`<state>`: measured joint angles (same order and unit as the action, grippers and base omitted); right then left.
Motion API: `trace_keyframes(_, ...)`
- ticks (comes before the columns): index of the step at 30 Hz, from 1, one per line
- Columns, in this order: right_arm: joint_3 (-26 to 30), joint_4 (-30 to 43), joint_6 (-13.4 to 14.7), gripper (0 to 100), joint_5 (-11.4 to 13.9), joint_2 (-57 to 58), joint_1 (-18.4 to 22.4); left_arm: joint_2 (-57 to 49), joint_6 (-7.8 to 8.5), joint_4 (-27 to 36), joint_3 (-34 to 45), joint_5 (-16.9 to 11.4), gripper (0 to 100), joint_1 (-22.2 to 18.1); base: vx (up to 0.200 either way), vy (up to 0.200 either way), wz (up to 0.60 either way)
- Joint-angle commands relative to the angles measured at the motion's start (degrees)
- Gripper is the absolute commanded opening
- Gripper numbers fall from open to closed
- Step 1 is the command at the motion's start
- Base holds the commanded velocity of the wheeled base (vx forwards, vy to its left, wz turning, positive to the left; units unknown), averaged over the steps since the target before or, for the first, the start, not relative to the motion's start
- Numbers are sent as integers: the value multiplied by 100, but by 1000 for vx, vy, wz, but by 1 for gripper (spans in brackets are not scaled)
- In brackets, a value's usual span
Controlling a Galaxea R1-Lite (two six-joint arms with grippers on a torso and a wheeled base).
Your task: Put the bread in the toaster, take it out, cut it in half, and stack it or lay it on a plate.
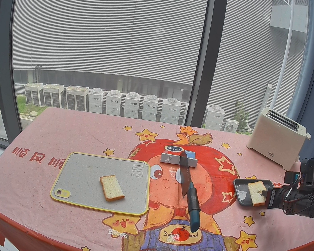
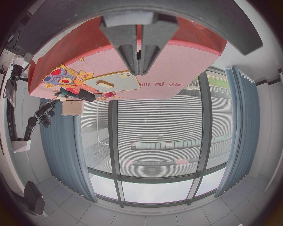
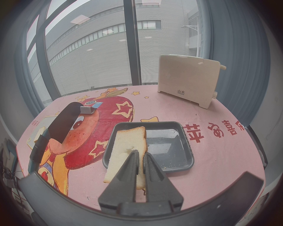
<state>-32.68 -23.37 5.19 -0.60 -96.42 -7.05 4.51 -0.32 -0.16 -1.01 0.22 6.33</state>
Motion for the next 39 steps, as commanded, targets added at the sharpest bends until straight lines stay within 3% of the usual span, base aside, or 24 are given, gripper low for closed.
trace_keyframes(1,-19,-1,-1,0,-2,-132,-7,6,-3,-2,101,4,0,0,0,0,0)
trace_keyframes(39,-564,-10,-45,0,-11,-791,-25,6,-3,-2,101,4,0,9,0,0,0)
